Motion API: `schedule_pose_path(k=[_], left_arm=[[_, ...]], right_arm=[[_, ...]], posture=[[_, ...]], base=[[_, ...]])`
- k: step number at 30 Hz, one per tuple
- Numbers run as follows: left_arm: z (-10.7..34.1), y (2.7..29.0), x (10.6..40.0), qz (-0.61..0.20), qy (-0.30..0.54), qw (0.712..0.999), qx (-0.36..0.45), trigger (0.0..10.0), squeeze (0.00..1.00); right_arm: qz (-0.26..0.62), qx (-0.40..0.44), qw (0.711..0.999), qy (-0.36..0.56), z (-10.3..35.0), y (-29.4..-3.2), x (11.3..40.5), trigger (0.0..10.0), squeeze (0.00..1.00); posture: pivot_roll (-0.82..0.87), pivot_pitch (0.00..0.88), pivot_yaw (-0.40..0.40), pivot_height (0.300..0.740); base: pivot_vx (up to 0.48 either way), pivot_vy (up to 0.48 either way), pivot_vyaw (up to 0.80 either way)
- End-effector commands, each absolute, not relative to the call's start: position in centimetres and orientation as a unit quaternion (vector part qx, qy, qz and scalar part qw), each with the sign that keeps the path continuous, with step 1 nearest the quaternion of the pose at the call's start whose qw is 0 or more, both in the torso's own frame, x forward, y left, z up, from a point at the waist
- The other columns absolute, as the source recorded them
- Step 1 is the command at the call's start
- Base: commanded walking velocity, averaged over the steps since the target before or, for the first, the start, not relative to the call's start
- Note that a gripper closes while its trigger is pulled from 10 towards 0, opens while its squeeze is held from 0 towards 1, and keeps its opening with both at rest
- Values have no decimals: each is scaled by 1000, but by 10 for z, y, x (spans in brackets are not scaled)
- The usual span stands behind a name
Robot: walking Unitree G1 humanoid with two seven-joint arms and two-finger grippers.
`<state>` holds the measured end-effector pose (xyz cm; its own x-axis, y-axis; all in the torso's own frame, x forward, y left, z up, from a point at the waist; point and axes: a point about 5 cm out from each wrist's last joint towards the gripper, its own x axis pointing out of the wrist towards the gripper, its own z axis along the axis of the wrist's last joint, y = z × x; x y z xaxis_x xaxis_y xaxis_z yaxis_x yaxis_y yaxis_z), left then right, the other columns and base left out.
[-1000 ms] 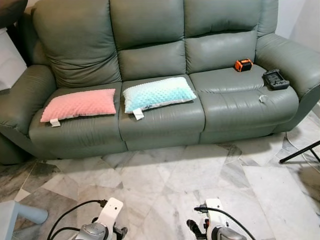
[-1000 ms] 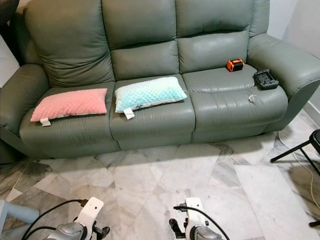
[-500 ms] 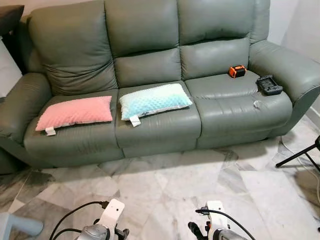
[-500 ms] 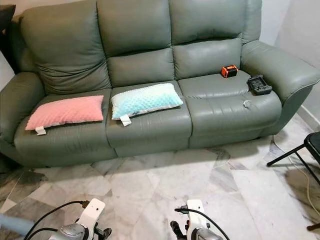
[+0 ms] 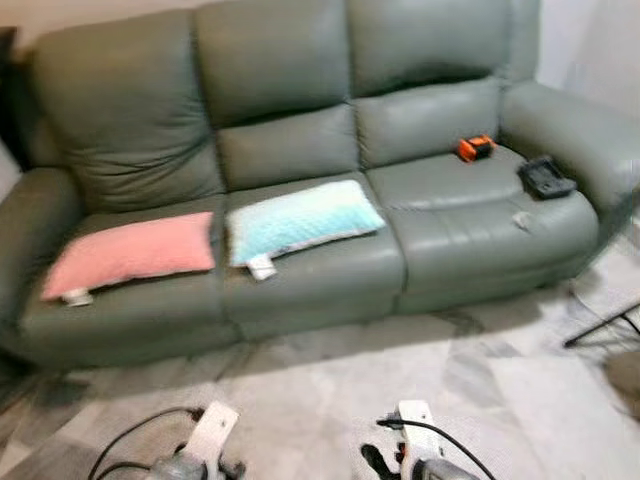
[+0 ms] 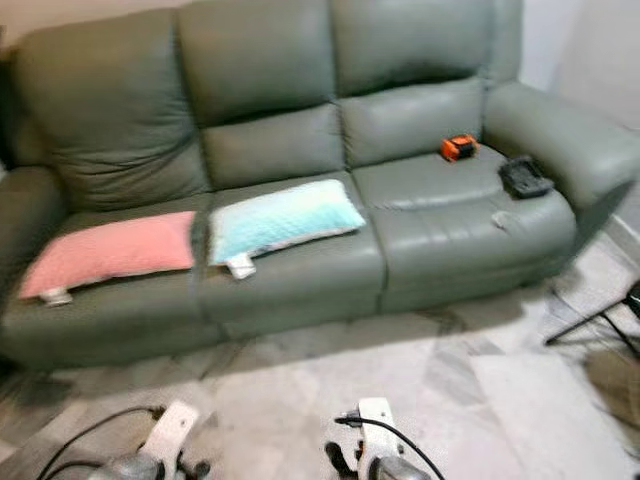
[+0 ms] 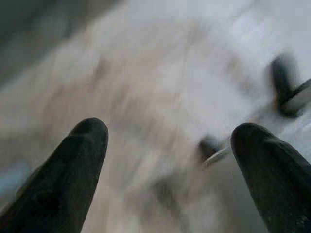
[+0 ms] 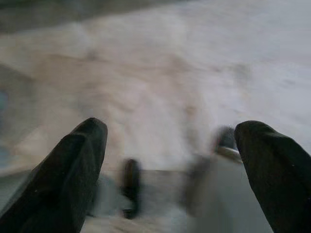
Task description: Move the pillow to the sofa
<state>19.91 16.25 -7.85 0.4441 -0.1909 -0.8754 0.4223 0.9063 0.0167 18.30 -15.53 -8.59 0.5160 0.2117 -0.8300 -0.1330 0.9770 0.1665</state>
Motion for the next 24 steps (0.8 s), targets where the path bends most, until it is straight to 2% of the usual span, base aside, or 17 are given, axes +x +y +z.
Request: schedule_pose_path(k=[1, 11, 15, 24], left_arm=[[-81, 172, 193, -174, 505, 838, 118, 10000, 0], [-81, 171, 192, -176, 506, 836, 118, 10000, 0], [-82, 172, 192, -169, 506, 837, 120, 10000, 0], [-82, 173, 191, -158, 510, 837, 120, 10000, 0]], right_arm=[[108, 47, 875, 470, -82, -147, 191, 10000, 0], [110, 49, 876, 468, -82, -147, 191, 10000, 0], [109, 48, 874, 470, -82, -147, 190, 10000, 0], [107, 48, 874, 471, -82, -149, 190, 10000, 0]], posture=[[-210, 0, 108, 740], [-211, 0, 109, 740], [-212, 0, 110, 740], [-212, 0, 110, 740]], base=[[274, 0, 0], [273, 0, 0], [0, 0, 0], [0, 0, -742]])
